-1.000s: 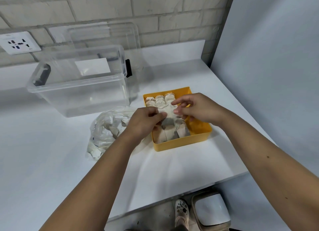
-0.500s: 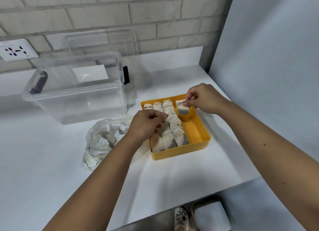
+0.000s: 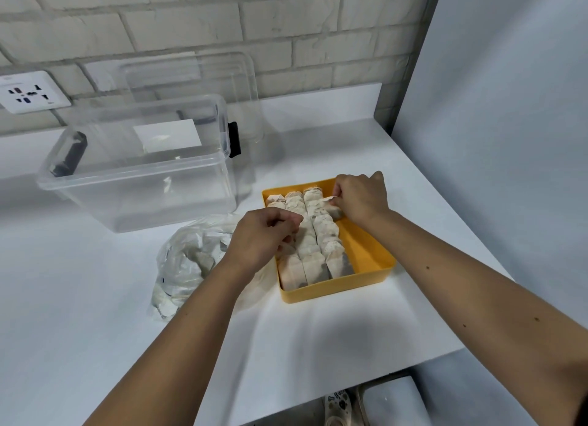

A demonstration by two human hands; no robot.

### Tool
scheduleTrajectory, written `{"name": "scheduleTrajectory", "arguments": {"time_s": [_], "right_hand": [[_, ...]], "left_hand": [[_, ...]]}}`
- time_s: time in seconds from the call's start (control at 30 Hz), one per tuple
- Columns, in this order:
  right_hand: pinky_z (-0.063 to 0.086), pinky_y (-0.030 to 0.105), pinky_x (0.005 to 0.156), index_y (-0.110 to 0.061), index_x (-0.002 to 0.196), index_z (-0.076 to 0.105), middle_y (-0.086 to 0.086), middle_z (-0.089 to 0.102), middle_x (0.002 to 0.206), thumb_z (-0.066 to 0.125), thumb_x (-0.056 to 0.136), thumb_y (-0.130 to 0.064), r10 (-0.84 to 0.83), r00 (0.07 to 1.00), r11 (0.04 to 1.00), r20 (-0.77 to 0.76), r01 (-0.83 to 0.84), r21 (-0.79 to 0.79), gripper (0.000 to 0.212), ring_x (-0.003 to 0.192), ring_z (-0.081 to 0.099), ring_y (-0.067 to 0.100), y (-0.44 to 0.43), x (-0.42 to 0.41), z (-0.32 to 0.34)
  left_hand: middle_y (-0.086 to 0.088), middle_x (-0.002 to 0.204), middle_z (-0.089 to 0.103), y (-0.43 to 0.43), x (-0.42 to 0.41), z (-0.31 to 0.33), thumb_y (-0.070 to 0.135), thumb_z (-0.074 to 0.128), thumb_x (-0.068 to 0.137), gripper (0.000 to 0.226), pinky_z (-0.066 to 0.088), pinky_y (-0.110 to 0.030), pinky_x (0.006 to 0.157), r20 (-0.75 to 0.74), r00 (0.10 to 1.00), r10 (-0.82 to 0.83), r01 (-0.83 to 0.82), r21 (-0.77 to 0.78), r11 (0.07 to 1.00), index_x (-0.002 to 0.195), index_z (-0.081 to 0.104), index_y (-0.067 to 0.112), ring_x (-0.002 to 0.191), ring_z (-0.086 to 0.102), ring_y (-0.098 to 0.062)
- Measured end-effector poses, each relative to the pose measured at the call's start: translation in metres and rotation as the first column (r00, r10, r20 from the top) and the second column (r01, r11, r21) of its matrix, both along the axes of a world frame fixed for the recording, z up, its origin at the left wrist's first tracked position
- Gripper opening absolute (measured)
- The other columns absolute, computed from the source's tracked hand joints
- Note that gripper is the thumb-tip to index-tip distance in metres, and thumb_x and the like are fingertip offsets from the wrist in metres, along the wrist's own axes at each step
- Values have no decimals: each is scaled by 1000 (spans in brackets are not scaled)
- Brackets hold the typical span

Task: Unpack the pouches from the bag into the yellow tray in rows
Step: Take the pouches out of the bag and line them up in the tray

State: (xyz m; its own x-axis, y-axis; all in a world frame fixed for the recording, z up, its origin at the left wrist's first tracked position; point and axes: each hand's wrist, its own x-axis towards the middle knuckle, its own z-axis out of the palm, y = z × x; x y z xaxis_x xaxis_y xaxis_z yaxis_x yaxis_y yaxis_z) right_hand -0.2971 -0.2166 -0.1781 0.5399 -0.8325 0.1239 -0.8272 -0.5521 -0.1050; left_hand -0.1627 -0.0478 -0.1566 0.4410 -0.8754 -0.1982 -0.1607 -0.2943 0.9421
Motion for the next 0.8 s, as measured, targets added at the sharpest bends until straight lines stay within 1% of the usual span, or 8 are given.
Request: {"name": "scheduleTrajectory", "arguments": {"time_s": [0.13,0.27,0.33,0.4,0.5,0.63,0.73,0.8], "right_hand": [[31,39,93,-18,94,58,-1,66,78,54,96,-29,-79,997,995,-15,77,-64,11,79,63,22,-1,2,-7],[31,40,91,-17,87,47,-4,46,59,49,94,-22,-133,989,987,-58,127,-95,9,65,51,22,-1,5,-11],[31,40,90,-17,85,43,-4,41,56,52,92,-24,-139,987,986,-83,130,-108,13,62,48,22,0,7,-11],[31,41,90,-17,86,46,-3,49,60,53,92,-27,-134,987,986,-86,124,-116,14,65,52,23,-1,6,-12],[32,40,89,-17,93,57,0,64,73,52,95,-32,-139,988,982,-65,129,-138,15,73,60,23,-3,4,-11],[30,38,90,-19,100,62,2,69,79,53,96,-31,-138,990,981,31,141,-135,16,78,63,23,-4,2,-13],[30,36,92,-21,104,67,1,72,87,54,97,-32,-135,987,985,84,143,-97,18,83,64,21,-4,2,-12],[30,36,93,-22,106,66,1,72,91,57,96,-34,-138,981,987,135,147,-60,18,85,64,20,-2,1,-9]], "left_hand": [[4,81,76,2,2,-3,19,68,92,10,53,-25,67,21,1000,3,-3,-1,1000,88,76,24,67,66,-6],[5,80,75,3,2,-3,21,69,91,9,48,-19,65,40,999,11,-11,-7,1000,88,76,25,66,66,-6],[5,82,75,4,3,-2,21,68,92,9,46,-15,62,56,998,9,-9,-3,1000,89,76,25,66,65,-6],[5,84,75,7,4,-2,20,67,92,10,45,-11,58,52,999,14,-13,-5,1000,91,76,23,66,65,-5],[5,85,75,9,7,-1,20,67,93,10,44,-10,57,39,999,22,-22,-2,1000,92,76,23,66,65,-4],[6,84,75,10,9,-1,20,67,92,9,45,-12,58,29,999,31,-31,2,1000,93,76,22,66,64,-4],[6,84,75,12,8,0,20,68,92,9,46,-15,60,29,999,34,-34,9,999,91,76,23,66,64,-5],[6,84,75,13,9,1,19,67,92,9,48,-19,61,32,999,34,-34,9,999,90,76,23,68,65,-7]]}}
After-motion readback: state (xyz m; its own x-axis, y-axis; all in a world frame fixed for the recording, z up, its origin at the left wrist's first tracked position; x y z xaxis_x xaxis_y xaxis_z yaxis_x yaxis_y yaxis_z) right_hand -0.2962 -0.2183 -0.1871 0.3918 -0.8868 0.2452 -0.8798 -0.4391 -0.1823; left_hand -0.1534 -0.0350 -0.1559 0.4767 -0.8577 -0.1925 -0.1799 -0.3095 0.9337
